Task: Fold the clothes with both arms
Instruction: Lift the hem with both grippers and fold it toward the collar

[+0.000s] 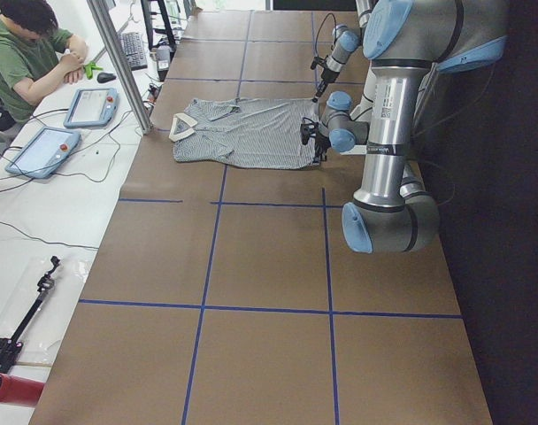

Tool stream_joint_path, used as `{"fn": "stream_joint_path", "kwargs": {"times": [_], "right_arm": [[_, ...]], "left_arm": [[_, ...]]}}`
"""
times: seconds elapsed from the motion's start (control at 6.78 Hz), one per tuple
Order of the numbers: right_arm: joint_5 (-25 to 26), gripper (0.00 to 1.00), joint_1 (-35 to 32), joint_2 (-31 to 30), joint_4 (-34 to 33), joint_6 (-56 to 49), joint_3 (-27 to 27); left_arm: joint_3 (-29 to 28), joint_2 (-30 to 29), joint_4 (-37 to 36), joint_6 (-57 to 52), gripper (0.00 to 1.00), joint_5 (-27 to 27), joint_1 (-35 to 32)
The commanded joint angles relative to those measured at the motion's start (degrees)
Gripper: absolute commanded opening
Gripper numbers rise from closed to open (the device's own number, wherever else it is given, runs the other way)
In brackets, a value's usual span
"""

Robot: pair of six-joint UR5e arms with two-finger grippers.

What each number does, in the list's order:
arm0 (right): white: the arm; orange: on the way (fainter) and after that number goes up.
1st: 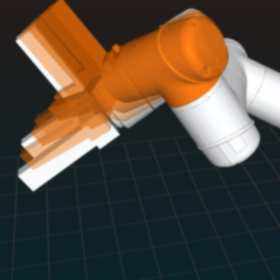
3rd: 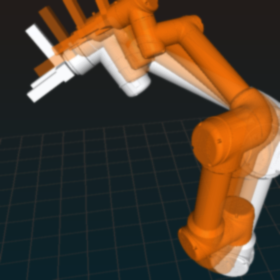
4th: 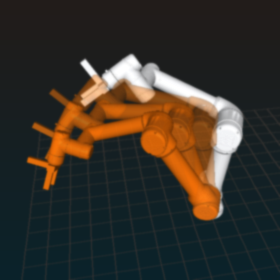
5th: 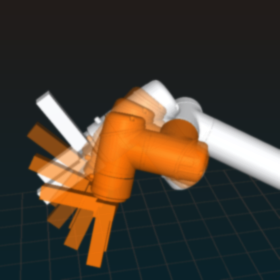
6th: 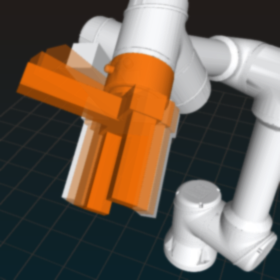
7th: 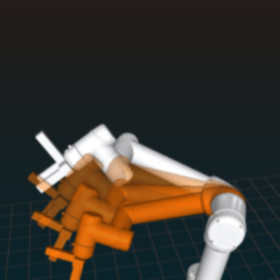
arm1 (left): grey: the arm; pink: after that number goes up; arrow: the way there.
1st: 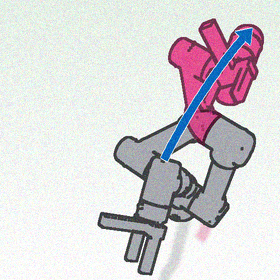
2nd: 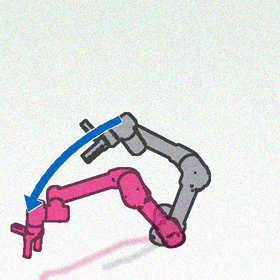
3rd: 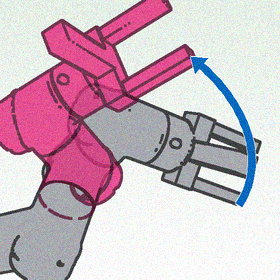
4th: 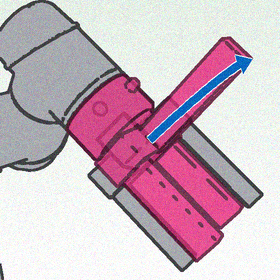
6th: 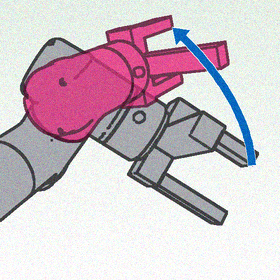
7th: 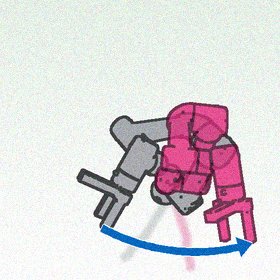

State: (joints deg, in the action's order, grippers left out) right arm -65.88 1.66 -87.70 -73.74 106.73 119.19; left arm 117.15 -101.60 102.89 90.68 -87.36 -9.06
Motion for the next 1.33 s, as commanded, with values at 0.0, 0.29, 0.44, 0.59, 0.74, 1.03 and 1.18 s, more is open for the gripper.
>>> {"fn": "stream_joint_path", "kwargs": {"times": [0.0,0.29,0.44,0.59,0.74,1.03,1.18], "right_arm": [[-0.39,0.0,-1.56,-0.36,-0.09,-0.47,1.21],[-4.49,0.0,-2.53,0.16,-14.77,-4.42,16.07],[-6.78,0.0,-2.71,0.25,-21.12,-4.43,24.43],[-10.11,0.0,-2.71,0.6,-28.58,-4.43,33.04],[-13.89,0.0,-5.32,4.0,-33.79,-4.43,36.08],[-16.12,0.0,-10.59,12.24,-38.4,-8.96,32.28],[-17.95,0.0,-17.58,18.99,-38.76,-14.22,25.81]], "left_arm": [[0.87,-0.35,-0.23,-0.07,0.0,-0.17,-0.25],[13.46,-2.7,-13.58,-2.69,0.0,-3.4,-0.95],[22.33,-7.16,-26.64,-2.71,0.0,-6.73,-1.13],[29.55,-12.6,-38.35,-2.79,0.0,-9.2,-3.57],[31.62,-15.7,-42.29,-2.97,0.0,-13.67,-9.16],[28.07,-16.17,-42.16,-14.34,0.0,-14.24,-13.06],[22.99,-18.0,-41.9,-20.66,0.0,-14.76,-19.52]]}}
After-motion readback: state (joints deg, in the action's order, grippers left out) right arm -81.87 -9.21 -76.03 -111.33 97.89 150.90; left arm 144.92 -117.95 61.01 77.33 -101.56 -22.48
